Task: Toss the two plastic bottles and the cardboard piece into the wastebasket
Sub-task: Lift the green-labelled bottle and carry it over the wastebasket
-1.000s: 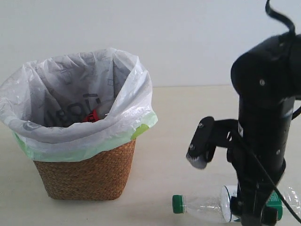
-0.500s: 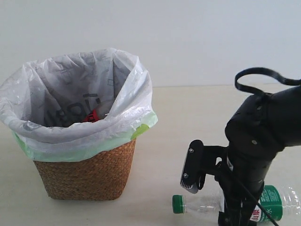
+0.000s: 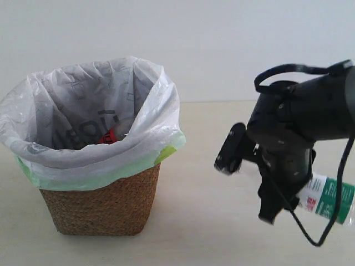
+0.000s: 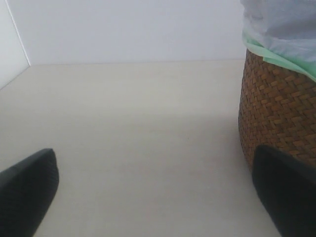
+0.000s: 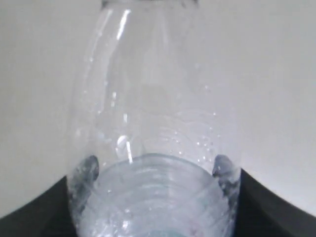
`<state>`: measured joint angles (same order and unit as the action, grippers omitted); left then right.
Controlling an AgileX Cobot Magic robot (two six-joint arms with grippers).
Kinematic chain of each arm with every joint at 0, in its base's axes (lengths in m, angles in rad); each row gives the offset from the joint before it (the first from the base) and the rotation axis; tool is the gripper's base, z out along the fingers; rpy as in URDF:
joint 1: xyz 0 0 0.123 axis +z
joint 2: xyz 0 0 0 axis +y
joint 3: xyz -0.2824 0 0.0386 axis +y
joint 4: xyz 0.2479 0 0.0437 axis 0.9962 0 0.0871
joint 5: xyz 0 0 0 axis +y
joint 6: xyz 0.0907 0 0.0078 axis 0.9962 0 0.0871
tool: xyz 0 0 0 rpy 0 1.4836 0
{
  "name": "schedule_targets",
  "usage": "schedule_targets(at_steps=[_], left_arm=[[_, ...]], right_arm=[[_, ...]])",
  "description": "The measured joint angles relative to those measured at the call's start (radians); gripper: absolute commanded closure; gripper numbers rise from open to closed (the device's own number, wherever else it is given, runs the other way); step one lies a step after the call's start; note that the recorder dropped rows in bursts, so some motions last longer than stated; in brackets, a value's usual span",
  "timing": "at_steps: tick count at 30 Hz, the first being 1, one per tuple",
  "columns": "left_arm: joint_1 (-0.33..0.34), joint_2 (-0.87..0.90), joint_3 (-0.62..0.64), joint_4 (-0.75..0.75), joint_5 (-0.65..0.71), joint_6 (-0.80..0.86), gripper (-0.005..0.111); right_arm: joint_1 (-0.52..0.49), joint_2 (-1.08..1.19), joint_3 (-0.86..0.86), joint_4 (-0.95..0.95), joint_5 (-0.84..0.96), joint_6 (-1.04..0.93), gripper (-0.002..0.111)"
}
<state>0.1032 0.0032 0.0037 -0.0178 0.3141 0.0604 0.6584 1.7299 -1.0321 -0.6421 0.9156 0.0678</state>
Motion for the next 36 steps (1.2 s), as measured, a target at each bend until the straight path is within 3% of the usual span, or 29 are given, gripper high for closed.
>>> schedule_targets(at_steps=[3, 8, 16, 25, 32, 36], left_arm=[[0.0, 0.0, 0.0, 0.0, 0.0, 0.0, -0.001], [0.0, 0.0, 0.0, 0.0, 0.0, 0.0, -0.001], [0.0, 0.0, 0.0, 0.0, 0.0, 0.0, -0.001], [0.0, 0.0, 0.0, 0.0, 0.0, 0.0, -0.001], [0.0, 0.0, 0.0, 0.0, 0.0, 0.0, -0.001], [0.0, 0.0, 0.0, 0.0, 0.0, 0.0, -0.001]], right_arm=[[0.0, -0.085, -0.09, -0.205, 0.094, 0.227, 0.108], [0.0, -0.188, -0.243, -0.348, 0.198, 0.437, 0.108], [0.0, -0.227, -0.404, -0.344, 0.25, 0.562, 0.108], [0.0, -0.12, -0.411, 0.047, 0.007, 0.561, 0.108], [0.0, -0.105, -0.576, 0.665, -0.201, 0.209, 0.108], [0.0, -0.119, -0.682, 0.807, -0.195, 0.085, 0.108]])
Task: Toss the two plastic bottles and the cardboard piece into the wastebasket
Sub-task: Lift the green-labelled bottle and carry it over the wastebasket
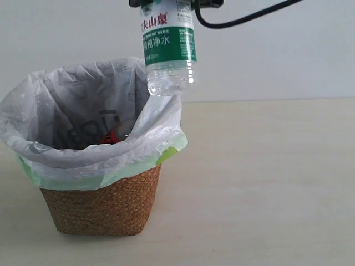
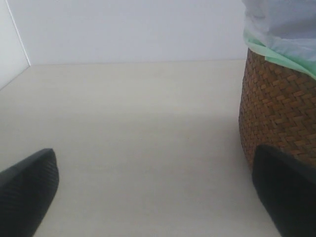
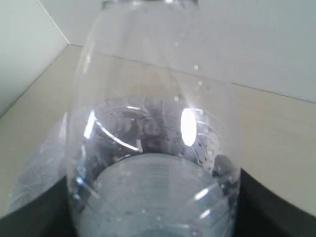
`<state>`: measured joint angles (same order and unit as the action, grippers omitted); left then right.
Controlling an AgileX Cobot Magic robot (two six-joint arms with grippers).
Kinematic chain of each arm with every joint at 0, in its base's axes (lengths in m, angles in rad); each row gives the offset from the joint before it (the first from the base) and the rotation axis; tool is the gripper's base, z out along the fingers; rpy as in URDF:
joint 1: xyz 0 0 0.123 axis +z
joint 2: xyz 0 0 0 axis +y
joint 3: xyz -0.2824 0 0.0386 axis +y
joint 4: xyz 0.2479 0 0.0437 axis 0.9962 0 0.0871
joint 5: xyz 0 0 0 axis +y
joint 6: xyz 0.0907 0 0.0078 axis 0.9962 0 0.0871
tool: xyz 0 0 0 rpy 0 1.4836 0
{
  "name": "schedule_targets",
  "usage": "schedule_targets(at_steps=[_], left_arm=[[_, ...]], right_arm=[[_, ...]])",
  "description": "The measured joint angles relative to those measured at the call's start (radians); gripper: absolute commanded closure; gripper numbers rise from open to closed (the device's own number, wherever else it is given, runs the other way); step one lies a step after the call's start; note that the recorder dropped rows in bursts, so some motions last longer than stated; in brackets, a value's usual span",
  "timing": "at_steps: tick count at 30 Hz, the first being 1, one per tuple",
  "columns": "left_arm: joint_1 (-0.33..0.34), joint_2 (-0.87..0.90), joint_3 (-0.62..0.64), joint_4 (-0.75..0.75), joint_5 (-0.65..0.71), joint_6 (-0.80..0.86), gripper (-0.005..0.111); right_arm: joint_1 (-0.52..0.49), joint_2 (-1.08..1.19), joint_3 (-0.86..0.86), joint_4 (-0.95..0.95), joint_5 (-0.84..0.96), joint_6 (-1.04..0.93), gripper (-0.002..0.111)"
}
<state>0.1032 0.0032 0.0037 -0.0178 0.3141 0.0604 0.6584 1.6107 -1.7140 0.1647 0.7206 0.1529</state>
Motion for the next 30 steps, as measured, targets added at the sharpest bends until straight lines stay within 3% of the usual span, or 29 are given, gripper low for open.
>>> schedule_targets(at_steps=[5, 12, 17, 20, 24, 28, 30], left_arm=[[0.0, 0.0, 0.0, 0.0, 0.0, 0.0, -0.001], [0.0, 0.0, 0.0, 0.0, 0.0, 0.0, -0.001], [0.0, 0.0, 0.0, 0.0, 0.0, 0.0, -0.001], [0.0, 0.0, 0.0, 0.0, 0.0, 0.0, -0.001], [0.0, 0.0, 0.0, 0.0, 0.0, 0.0, -0.001], [0.0, 0.0, 0.0, 0.0, 0.0, 0.0, -0.001], [0.0, 0.0, 0.0, 0.0, 0.0, 0.0, -0.001]], right_arm=[[0.0, 0.002, -0.015, -0.103, 0.146, -0.006, 0.108], [-0.013, 0.011, -0.005, -0.803, 0.477, 0.222, 0.108], [-0.089, -0.034, 0.002, -0.899, 0.494, 0.332, 0.108], [-0.143, -0.032, 0.002, -0.827, 0.499, 0.349, 0.108], [-0.184, 0.006, 0.008, -0.588, 0.504, 0.317, 0.108], [-0.189, 0.041, 0.012, -0.106, 0.44, 0.153, 0.108], [-0.181, 0.045, 0.017, 0.224, 0.358, -0.027, 0.1]])
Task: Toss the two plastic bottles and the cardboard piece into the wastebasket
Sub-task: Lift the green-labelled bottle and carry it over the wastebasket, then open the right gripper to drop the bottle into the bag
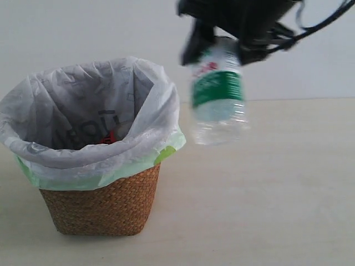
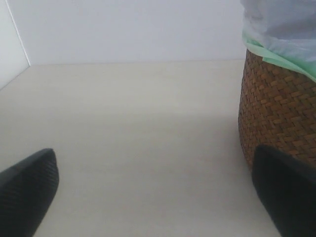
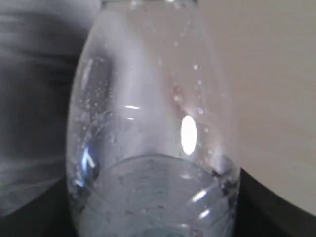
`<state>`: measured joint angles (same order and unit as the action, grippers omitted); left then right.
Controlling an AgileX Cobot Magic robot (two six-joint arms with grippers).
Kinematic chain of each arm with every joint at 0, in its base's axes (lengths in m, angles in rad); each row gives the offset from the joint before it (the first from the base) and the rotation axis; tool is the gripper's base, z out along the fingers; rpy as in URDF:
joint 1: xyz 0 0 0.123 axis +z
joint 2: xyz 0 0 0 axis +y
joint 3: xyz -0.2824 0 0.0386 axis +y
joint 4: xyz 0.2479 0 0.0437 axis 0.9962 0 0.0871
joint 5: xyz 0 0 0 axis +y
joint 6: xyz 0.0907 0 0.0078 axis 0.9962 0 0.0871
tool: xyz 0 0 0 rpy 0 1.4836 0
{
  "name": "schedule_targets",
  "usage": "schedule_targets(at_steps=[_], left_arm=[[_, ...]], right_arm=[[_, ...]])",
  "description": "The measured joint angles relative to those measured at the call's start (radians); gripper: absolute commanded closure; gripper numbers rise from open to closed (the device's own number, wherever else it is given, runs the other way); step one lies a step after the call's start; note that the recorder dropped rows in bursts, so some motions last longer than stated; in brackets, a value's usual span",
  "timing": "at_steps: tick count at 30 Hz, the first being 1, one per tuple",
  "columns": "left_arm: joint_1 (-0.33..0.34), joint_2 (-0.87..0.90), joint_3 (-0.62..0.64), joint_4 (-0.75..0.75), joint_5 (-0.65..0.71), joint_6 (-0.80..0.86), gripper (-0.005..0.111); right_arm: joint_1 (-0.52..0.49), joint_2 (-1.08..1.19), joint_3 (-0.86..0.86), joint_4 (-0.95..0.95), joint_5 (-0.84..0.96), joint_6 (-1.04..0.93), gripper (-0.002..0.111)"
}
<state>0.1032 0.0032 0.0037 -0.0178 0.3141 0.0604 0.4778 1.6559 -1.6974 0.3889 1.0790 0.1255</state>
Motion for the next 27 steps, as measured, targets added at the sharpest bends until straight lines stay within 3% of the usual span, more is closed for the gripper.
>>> schedule_targets(at_steps=[1, 3, 6, 10, 27], left_arm=[[0.0, 0.0, 0.0, 0.0, 0.0, 0.0, -0.001], [0.0, 0.0, 0.0, 0.0, 0.0, 0.0, -0.001], [0.0, 0.0, 0.0, 0.0, 0.0, 0.0, -0.001], [0.0, 0.0, 0.0, 0.0, 0.0, 0.0, -0.001], [0.0, 0.0, 0.0, 0.0, 0.0, 0.0, -0.001]], right_arm=[[0.014, 0.002, 0.0, 0.191, -0.044, -0.106, 0.093], [0.058, 0.007, -0.004, 0.532, -0.133, -0.303, 0.063], [0.11, 0.013, -0.03, 0.765, -0.248, -0.449, 0.004], [0.115, 0.013, -0.045, 0.783, -0.33, -0.472, 0.012], [0.113, 0.011, -0.045, 0.595, -0.318, -0.428, 0.014]])
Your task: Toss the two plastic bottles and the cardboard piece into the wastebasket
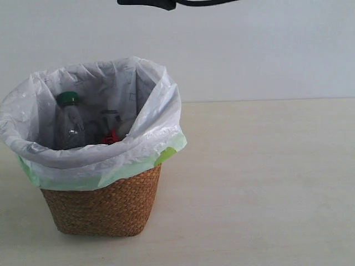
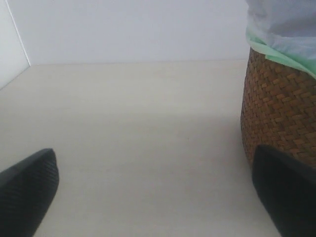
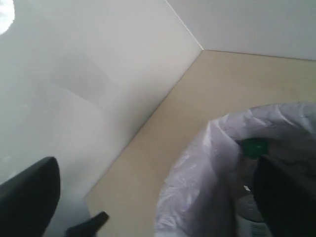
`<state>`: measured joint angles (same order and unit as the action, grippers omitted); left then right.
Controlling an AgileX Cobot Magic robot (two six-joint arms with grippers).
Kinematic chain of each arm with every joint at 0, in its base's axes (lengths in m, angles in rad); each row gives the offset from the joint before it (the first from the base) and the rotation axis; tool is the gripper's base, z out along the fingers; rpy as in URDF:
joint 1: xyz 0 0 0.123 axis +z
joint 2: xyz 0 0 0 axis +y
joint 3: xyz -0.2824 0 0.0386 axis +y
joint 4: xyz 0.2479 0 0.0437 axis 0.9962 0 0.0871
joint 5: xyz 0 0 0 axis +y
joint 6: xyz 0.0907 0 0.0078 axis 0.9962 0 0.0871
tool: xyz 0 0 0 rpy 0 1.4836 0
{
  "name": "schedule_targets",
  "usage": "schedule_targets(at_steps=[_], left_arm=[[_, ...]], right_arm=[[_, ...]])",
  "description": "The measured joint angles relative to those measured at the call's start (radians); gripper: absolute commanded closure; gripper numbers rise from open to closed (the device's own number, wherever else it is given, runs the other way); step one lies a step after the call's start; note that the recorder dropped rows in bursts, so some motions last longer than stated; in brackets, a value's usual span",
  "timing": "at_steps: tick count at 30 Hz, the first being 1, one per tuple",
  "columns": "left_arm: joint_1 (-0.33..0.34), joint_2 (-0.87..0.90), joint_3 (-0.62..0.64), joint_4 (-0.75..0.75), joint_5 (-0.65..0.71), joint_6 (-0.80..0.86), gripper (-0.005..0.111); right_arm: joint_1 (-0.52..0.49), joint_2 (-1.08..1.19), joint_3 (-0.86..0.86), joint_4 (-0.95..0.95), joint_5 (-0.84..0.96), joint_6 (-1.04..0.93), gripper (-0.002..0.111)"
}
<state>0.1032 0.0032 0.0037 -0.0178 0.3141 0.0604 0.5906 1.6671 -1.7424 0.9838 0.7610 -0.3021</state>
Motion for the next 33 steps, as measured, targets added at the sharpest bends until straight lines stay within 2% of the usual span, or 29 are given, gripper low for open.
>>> schedule_targets(at_steps=[2, 5, 6, 8, 15, 17, 22, 26, 29, 33], left_arm=[[0.0, 0.0, 0.0, 0.0, 0.0, 0.0, -0.001], [0.0, 0.0, 0.0, 0.0, 0.0, 0.0, -0.001], [0.0, 0.0, 0.0, 0.0, 0.0, 0.0, -0.001], [0.0, 0.0, 0.0, 0.0, 0.0, 0.0, -0.001], [0.0, 0.0, 0.0, 0.0, 0.0, 0.0, -0.001], [0.0, 0.0, 0.0, 0.0, 0.0, 0.0, -0.001], [0.0, 0.0, 0.0, 0.0, 0.0, 0.0, -0.001], [0.0, 0.0, 0.0, 0.0, 0.0, 0.0, -0.001], [0.0, 0.0, 0.0, 0.0, 0.0, 0.0, -0.001], [0.0, 0.0, 0.0, 0.0, 0.0, 0.0, -0.001]], right_arm=[[-0.002, -0.021, 0.0, -0.104, 0.011, 0.021, 0.025], [-0.023, -0.08, 0.0, -0.319, 0.045, 0.127, 0.059], [-0.035, -0.106, 0.0, -0.413, 0.065, 0.176, 0.078], [-0.057, -0.159, 0.0, -0.593, 0.114, 0.258, 0.109], [-0.082, -0.31, 0.0, -1.245, 0.43, 0.442, 0.108], [-0.082, -0.349, 0.0, -1.314, 0.447, 0.449, 0.108], [-0.082, -0.506, 0.0, -1.334, 0.454, 0.446, 0.108], [-0.082, -0.708, 0.029, -1.229, 0.442, 0.431, 0.108], [-0.082, -0.875, 0.153, -1.173, 0.359, 0.416, 0.108], [-0.082, -1.188, 0.422, -1.16, 0.18, 0.414, 0.108]])
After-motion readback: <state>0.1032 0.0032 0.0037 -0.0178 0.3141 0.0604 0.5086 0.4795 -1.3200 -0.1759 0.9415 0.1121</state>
